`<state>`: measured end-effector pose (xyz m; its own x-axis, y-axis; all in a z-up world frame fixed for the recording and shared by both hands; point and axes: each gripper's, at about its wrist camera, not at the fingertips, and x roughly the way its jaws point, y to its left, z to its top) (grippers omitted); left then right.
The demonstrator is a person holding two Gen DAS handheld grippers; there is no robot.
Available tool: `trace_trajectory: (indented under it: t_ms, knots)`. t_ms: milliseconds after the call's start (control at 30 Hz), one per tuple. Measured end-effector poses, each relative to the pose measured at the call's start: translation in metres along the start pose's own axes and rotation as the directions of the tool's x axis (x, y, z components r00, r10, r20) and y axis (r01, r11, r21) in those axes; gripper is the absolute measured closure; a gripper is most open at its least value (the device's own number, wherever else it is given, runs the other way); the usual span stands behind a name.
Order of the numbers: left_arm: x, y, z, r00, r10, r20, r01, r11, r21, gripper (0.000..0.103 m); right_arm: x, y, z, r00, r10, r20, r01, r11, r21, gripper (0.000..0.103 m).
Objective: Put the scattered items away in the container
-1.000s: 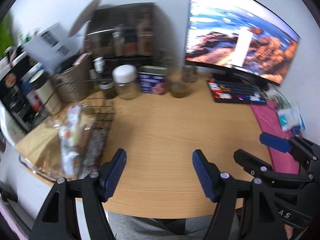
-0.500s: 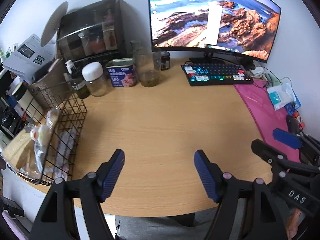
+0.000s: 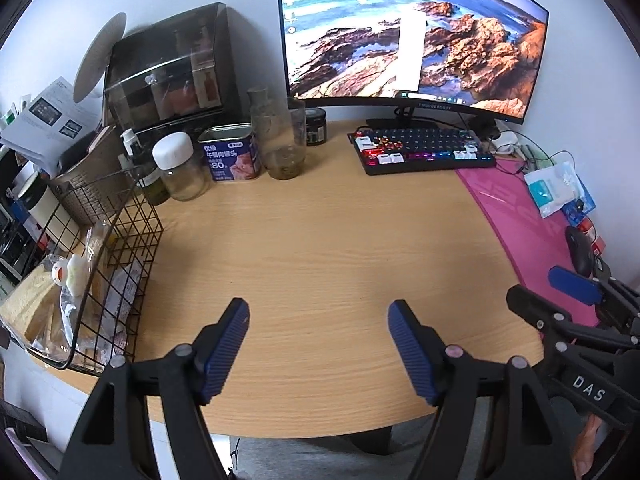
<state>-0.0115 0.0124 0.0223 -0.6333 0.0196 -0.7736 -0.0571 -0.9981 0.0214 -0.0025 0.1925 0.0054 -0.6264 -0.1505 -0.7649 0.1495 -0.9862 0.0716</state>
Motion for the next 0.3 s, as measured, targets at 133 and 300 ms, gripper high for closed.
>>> trace_trajectory:
  t_ms: [133, 300]
  knots:
    - [0.0013, 0.0011, -0.0007, 1.0, -0.001, -0.006, 0.001, 1.0, -0.004, 0.026, 0.0022, 0.0008, -0.0006, 1.0, -0.001, -0.007, 0.001, 1.0, 0.001, 0.04]
    - [0.0001, 0.0003, -0.0014, 1.0, -0.001, 0.0, 0.001, 1.0, -0.001, 0.026, 0.0035, 0.0018, -0.0006, 1.0, 0.003, -0.01, -0.003, 1.0, -0.001, 0.04]
